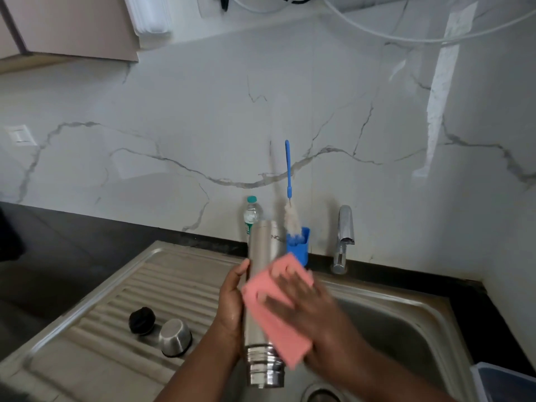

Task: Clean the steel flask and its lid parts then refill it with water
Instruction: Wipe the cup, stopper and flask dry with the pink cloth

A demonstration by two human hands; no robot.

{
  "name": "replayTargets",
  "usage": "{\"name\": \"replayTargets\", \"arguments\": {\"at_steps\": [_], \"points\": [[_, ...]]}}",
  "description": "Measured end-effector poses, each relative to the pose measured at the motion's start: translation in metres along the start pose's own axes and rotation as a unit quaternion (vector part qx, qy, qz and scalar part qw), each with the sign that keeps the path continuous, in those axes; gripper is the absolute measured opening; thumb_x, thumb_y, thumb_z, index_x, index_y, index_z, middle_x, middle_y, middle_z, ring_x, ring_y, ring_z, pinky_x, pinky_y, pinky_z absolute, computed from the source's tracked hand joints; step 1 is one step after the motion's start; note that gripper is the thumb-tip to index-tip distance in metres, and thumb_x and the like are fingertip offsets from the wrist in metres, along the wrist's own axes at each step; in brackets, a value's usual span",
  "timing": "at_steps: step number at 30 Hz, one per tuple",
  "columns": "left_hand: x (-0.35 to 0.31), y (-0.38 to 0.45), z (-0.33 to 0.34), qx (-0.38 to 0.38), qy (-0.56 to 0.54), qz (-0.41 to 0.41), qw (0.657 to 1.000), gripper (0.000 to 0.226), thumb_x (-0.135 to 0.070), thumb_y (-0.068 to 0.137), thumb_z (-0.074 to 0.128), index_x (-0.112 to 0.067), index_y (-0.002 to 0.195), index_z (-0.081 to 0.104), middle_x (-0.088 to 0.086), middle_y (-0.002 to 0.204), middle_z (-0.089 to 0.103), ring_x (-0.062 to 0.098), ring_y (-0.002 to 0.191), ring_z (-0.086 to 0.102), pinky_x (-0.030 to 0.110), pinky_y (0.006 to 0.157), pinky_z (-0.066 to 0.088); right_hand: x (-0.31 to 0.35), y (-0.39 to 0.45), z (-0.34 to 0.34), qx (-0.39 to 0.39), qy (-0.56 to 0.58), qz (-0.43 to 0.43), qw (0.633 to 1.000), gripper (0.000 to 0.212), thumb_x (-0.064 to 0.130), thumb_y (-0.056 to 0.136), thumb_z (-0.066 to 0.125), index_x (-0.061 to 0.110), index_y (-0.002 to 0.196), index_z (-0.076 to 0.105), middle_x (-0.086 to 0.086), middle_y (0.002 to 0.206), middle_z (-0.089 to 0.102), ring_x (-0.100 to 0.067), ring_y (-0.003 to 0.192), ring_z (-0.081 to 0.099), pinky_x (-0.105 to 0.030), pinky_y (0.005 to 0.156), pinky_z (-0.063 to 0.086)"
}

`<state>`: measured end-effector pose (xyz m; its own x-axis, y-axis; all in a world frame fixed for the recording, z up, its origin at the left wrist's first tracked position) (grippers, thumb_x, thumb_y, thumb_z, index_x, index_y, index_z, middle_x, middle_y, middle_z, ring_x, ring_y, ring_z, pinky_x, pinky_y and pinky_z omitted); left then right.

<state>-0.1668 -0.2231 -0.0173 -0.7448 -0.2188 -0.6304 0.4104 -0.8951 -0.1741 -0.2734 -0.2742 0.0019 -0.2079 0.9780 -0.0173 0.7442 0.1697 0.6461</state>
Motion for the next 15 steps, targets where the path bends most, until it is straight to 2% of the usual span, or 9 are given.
{"name": "replayTargets", "arguments": {"at_steps": [2,4,7,10,12,14,15], "points": [[-0.004,0.003,-0.015,-0.033,-0.003,0.007,0.999,0.065,-0.049,0.067,0.069,0.007,0.101,0.068,0.027,0.085,0.067,0.036,0.069,0.069,0.038,0.062,0.06,0.028,-0.024,0.009,0.02,-0.042,-0.071,0.996,0.076,0.05,0.094,0.045,0.033,0.154,0.002,-0.003,0.163,0.0,-0.027,0.145,0.024,-0.053,0.097,0.047],[-0.005,0.003,-0.027,-0.063,-0.003,-0.002,0.998,0.07,-0.059,0.076,0.054,0.007,0.097,0.07,0.027,0.083,0.065,0.034,0.066,0.067,0.035,0.059,0.058,0.037,-0.037,0.01,0.033,-0.068,-0.106,0.991,0.073,0.06,0.095,0.039,0.034,0.154,0.002,-0.002,0.163,0.002,-0.026,0.139,0.037,-0.051,0.095,0.049],[0.004,0.004,-0.033,-0.088,0.04,-0.036,0.995,0.063,-0.049,0.082,0.051,0.009,0.1,0.068,0.027,0.084,0.068,0.034,0.065,0.069,0.034,0.055,0.059,0.025,-0.028,0.006,-0.002,-0.058,-0.105,0.993,0.063,0.05,0.099,0.038,0.039,0.153,0.006,0.005,0.163,0.002,-0.022,0.142,0.03,-0.057,0.099,0.043],[0.003,0.01,-0.034,-0.08,0.064,-0.01,0.995,0.034,-0.029,0.095,0.046,-0.001,0.1,0.063,0.011,0.071,0.073,0.021,0.059,0.071,0.029,0.05,0.057,-0.016,0.0,0.0,-0.019,0.0,-0.009,1.0,0.077,0.046,0.086,0.053,0.044,0.151,0.012,0.008,0.162,0.006,-0.019,0.146,0.021,-0.059,0.105,0.036],[0.01,0.006,-0.022,-0.044,0.109,-0.041,0.992,0.057,-0.05,0.093,0.045,0.002,0.094,0.068,0.019,0.071,0.071,0.031,0.057,0.069,0.035,0.051,0.057,-0.043,0.02,-0.012,-0.048,0.036,0.078,0.995,0.068,0.041,0.084,0.05,0.044,0.147,0.025,0.006,0.159,0.018,-0.018,0.144,0.023,-0.061,0.104,0.036],[0.016,0.004,-0.007,0.026,0.122,-0.053,0.991,0.086,-0.077,0.071,0.057,0.004,0.095,0.07,0.028,0.076,0.067,0.036,0.059,0.068,0.041,0.055,0.057,-0.055,0.031,-0.017,-0.054,0.052,0.133,0.988,0.06,0.039,0.086,0.043,0.043,0.144,0.029,0.004,0.155,0.024,-0.019,0.143,0.025,-0.063,0.104,0.035],[0.016,0.005,-0.004,0.054,0.126,-0.04,0.99,0.092,-0.08,0.061,0.066,0.003,0.099,0.071,0.029,0.08,0.068,0.037,0.064,0.069,0.042,0.058,0.059,-0.053,0.032,-0.018,-0.057,0.064,0.145,0.986,0.061,0.039,0.087,0.042,0.044,0.145,0.026,0.004,0.156,0.023,-0.023,0.144,0.024,-0.064,0.104,0.034]]}}
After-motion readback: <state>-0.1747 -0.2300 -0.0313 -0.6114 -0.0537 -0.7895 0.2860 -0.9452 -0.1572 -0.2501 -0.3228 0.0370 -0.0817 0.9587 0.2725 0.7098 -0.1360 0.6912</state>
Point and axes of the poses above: each hand's wrist, its own y-axis towards the middle knuckle, its own z-axis out of the palm, x = y × z, the point moved 6 cm from there along y, towards the middle knuckle
